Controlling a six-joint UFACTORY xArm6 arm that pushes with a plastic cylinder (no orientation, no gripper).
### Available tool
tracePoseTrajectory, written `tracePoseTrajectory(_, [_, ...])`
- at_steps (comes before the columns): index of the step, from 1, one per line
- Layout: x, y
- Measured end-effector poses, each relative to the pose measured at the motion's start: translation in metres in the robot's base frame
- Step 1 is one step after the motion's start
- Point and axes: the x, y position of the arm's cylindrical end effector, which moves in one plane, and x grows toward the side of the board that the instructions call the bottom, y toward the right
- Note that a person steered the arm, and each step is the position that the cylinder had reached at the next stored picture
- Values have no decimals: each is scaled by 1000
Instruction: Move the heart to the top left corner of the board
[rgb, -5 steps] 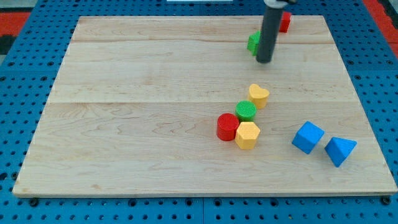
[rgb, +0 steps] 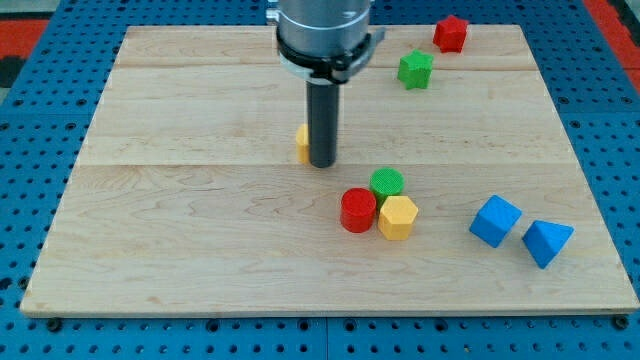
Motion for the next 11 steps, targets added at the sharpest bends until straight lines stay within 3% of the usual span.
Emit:
tracePoseTrajectory(2, [-112, -111])
tracePoseTrajectory(4, [-13, -32])
tracePoseTrajectory(5, [-66, -18])
tracePoseTrajectory(7, [-162, -116])
tracePoseTrajectory(8, [-124, -9])
tracePoseTrajectory(9, [-78, -30])
tracePoseTrajectory(11, [-204, -148])
